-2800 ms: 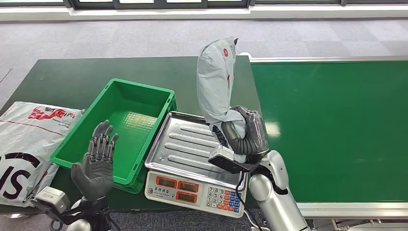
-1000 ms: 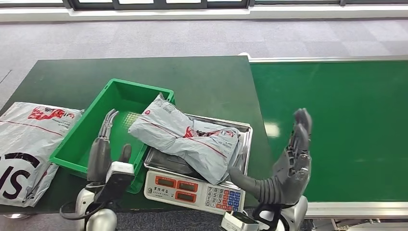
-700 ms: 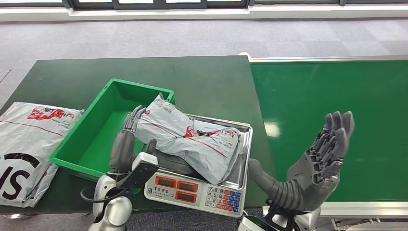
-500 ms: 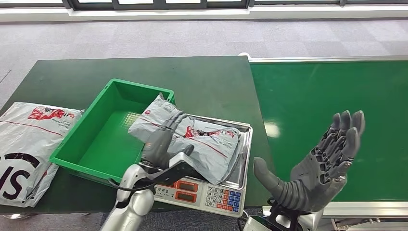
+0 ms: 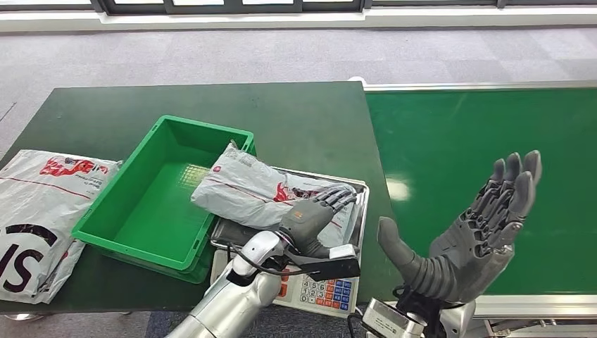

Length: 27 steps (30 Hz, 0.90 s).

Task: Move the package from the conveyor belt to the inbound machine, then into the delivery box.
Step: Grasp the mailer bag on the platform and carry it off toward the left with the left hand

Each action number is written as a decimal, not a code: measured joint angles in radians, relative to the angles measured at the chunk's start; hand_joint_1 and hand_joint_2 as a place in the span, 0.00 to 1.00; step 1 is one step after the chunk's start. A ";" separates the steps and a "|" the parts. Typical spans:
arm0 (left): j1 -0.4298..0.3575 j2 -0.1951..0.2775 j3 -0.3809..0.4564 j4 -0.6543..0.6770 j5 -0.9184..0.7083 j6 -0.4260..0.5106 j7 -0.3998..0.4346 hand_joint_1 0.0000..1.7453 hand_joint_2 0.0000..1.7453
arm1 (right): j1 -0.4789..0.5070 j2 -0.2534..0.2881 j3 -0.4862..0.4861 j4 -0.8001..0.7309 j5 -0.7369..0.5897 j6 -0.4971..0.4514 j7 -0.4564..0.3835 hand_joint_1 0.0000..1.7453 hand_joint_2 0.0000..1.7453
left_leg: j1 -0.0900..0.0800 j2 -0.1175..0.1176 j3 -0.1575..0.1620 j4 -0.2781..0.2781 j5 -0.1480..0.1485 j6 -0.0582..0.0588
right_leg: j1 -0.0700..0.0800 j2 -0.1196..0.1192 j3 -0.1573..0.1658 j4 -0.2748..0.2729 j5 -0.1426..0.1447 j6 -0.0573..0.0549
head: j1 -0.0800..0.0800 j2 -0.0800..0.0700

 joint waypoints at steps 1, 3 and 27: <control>-0.009 -0.004 -0.009 0.019 -0.011 0.005 0.001 0.63 1.00 | -0.002 0.000 0.000 0.000 0.003 0.001 0.008 0.00 1.00 | 0.000 0.000 0.000 0.000 0.000 0.000 | 0.000 0.000 0.000 0.000 0.000 0.000 | 0.000 0.000; -0.020 -0.007 -0.024 0.049 -0.025 0.015 0.002 0.82 1.00 | -0.004 0.000 0.000 -0.001 0.004 0.003 0.018 0.00 1.00 | 0.000 0.000 0.000 0.000 0.000 0.000 | 0.000 0.000 0.000 0.000 0.000 0.000 | 0.000 0.000; -0.075 -0.008 -0.058 0.181 -0.141 0.041 0.077 1.00 1.00 | -0.010 0.000 0.000 -0.006 -0.011 0.038 0.024 0.00 1.00 | 0.000 0.000 0.000 0.000 0.000 0.000 | 0.000 0.000 0.000 0.000 0.000 0.000 | 0.000 0.000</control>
